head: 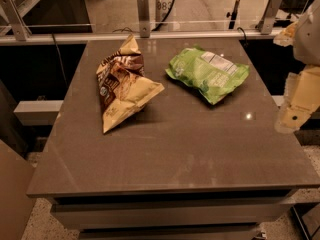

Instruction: Pick brown chip bag

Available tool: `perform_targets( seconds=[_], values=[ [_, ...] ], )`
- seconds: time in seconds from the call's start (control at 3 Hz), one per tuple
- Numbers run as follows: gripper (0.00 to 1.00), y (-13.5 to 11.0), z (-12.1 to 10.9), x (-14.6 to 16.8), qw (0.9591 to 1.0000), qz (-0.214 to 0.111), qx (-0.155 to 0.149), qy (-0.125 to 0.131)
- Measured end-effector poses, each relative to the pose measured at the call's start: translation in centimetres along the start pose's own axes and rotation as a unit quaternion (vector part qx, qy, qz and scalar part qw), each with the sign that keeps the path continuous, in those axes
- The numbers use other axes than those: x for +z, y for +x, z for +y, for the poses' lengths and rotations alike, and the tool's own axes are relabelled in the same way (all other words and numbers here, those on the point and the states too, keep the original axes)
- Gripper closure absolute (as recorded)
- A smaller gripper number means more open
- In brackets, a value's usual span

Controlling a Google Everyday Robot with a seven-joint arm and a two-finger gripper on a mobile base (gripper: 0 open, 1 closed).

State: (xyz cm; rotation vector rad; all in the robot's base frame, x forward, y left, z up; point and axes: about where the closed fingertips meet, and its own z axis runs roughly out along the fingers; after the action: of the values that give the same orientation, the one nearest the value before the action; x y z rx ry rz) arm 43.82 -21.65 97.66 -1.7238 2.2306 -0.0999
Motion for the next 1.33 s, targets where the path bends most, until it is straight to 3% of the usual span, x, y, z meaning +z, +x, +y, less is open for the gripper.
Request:
perform_targets(
  seconds=[0.33, 0.67, 1.0, 1.33],
  values=[
    [0.00, 0.0, -0.3, 0.0, 1.0000, -0.005, 0.000, 0.008],
    [0.00, -0.3, -1.1, 1.2, 0.9984, -0.054, -0.002, 0.017],
    [0.00, -3.2, -3.3, 3.2, 0.9864, -0.160, -0.025, 0.026],
    [0.00, -5.0, -3.0, 3.3, 0.9792, -0.199, -0.037, 0.016]
  ],
)
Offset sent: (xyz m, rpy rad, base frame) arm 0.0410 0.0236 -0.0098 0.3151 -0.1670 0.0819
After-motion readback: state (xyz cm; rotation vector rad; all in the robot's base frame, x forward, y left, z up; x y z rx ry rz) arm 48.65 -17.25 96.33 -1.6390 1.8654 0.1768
